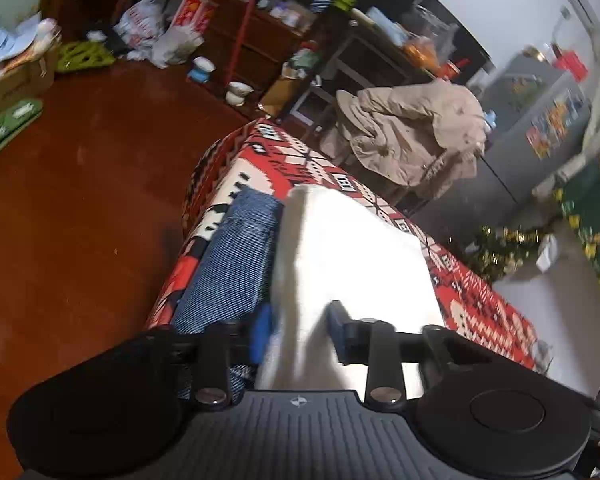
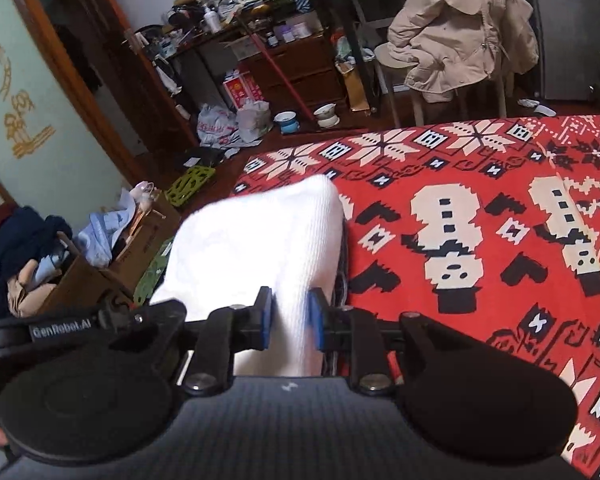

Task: Fold clothes
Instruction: 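Lower the vest onto the folded blue jeans and open both grippers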

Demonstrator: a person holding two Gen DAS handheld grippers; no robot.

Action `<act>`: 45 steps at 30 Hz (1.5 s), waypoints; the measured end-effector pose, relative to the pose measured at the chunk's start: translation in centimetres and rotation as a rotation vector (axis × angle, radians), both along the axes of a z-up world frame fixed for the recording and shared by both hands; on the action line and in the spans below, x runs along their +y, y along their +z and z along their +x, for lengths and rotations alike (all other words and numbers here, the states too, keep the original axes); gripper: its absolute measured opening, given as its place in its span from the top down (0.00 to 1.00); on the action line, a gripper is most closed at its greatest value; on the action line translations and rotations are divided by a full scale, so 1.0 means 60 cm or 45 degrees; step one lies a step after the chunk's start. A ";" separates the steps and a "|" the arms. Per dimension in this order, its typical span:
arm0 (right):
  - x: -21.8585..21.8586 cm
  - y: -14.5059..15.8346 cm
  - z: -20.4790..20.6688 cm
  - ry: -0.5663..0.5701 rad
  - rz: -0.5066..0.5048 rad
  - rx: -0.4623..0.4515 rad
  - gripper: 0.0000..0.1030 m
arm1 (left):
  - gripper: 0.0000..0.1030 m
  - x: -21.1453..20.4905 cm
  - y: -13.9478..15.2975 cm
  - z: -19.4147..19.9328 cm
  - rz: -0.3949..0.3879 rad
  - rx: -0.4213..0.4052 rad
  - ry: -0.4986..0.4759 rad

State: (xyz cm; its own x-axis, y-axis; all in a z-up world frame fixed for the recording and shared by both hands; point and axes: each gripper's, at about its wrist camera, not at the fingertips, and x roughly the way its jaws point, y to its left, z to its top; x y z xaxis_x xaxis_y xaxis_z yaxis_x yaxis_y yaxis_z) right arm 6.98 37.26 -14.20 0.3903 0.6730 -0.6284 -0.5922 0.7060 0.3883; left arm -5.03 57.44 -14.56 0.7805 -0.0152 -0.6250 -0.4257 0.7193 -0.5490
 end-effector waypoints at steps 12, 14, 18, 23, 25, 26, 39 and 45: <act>-0.015 0.032 0.113 0.042 0.072 0.030 0.47 | 0.42 0.036 0.045 0.063 0.058 0.050 -0.007; 0.010 0.026 0.145 0.049 0.054 0.061 0.46 | 0.42 0.042 0.041 0.097 0.088 0.104 0.003; 0.051 0.009 0.184 0.068 0.013 0.107 0.57 | 0.54 0.049 0.035 0.127 0.096 0.139 0.010; 0.070 -0.005 0.198 0.127 0.012 0.090 0.85 | 0.73 0.049 0.040 0.133 0.120 0.127 0.008; 0.063 -0.005 0.200 0.129 0.034 0.087 0.85 | 0.66 0.048 0.042 0.135 0.130 0.122 0.007; 0.058 -0.005 0.201 0.127 0.048 0.097 0.85 | 0.62 0.048 0.043 0.136 0.135 0.119 0.006; -0.027 -0.001 0.122 0.249 0.127 0.114 0.92 | 0.66 -0.066 0.085 0.074 0.146 -0.021 -0.162; -0.057 0.000 0.068 0.273 0.104 0.112 0.93 | 0.67 -0.124 0.051 0.051 0.123 0.048 -0.239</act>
